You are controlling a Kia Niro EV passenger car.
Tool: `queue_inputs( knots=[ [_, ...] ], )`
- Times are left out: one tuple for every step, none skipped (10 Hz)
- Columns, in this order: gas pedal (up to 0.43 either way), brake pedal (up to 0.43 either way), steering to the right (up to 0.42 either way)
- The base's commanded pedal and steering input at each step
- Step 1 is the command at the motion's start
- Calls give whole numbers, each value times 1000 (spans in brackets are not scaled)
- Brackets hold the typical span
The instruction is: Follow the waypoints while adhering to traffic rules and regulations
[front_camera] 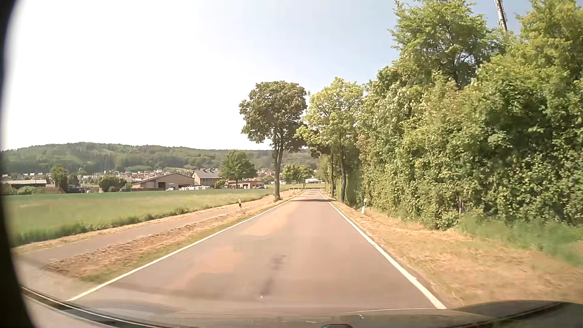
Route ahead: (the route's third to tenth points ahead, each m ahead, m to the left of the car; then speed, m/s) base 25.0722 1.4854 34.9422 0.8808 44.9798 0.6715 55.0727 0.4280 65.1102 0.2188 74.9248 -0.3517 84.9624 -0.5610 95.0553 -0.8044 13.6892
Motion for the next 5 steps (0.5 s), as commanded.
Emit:
queue_inputs(
  knots=[
    [197,0,4],
    [197,0,5],
    [197,0,5],
    [197,0,5],
    [197,0,4]
  ],
)
